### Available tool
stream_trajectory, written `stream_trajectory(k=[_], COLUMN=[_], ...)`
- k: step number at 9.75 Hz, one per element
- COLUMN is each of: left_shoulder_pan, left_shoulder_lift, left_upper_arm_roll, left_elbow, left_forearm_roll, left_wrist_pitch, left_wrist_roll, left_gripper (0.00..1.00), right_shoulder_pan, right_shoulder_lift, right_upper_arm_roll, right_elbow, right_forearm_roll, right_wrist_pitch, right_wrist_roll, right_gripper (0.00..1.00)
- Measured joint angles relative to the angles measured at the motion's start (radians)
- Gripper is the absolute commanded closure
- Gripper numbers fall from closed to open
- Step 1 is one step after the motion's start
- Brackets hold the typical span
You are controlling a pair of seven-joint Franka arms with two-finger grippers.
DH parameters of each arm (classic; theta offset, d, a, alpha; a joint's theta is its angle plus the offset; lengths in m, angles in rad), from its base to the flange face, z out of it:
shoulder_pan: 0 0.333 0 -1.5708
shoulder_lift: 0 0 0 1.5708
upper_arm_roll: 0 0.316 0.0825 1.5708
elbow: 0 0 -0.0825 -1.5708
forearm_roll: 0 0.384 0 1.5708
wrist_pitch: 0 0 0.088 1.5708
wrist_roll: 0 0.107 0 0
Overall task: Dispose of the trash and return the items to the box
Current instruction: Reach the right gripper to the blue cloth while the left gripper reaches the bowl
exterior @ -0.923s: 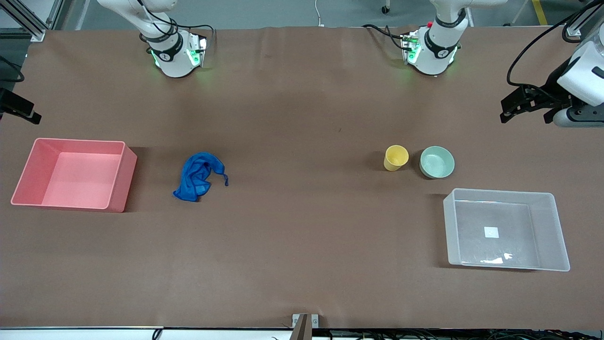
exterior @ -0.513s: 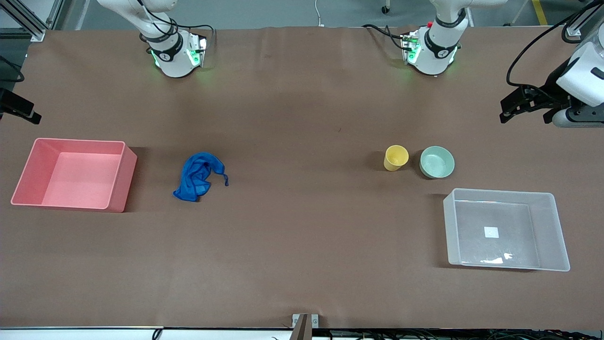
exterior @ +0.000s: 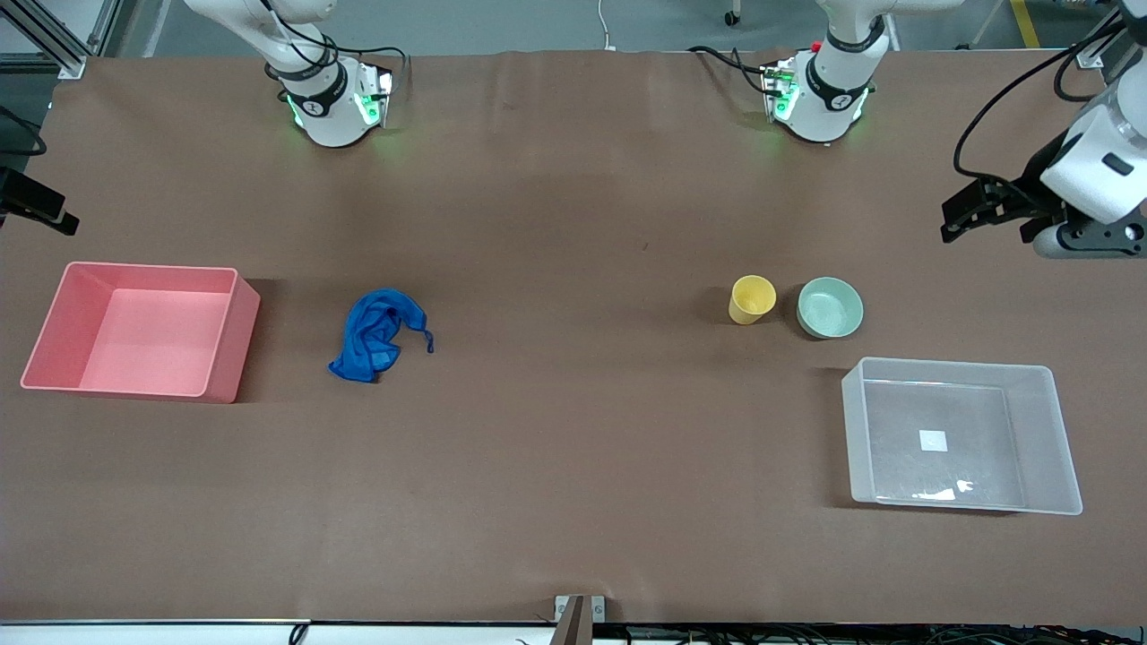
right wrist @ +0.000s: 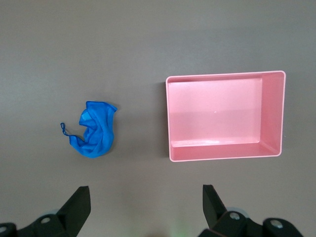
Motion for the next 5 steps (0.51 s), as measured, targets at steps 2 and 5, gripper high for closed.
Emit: stream_trajectory(k=[2, 5], left_shoulder_pan=[0.002, 0.005], left_shoulder_lift=[-0.002, -0.015], left_upper_arm_roll=[0.044, 0.091], left_elbow=[-0.135, -0.421], left_forearm_roll=[0.0, 0.0], left_wrist_pitch=[0.142, 0.429], left_wrist_roll=[0.038, 0.122], left_gripper=[0.03, 0.03], right_shoulder_pan=[0.019, 0.043], right_shoulder_lift=[0.005, 0.074], right_upper_arm_roll=[0.047, 0.205], right_elbow=[-0.066, -0.284], right_forearm_roll=[0.002, -0.002], right_wrist_pitch=[0.069, 0.34], right_wrist_roll=[0.057, 0.275], right_gripper=[0.0, 0.0])
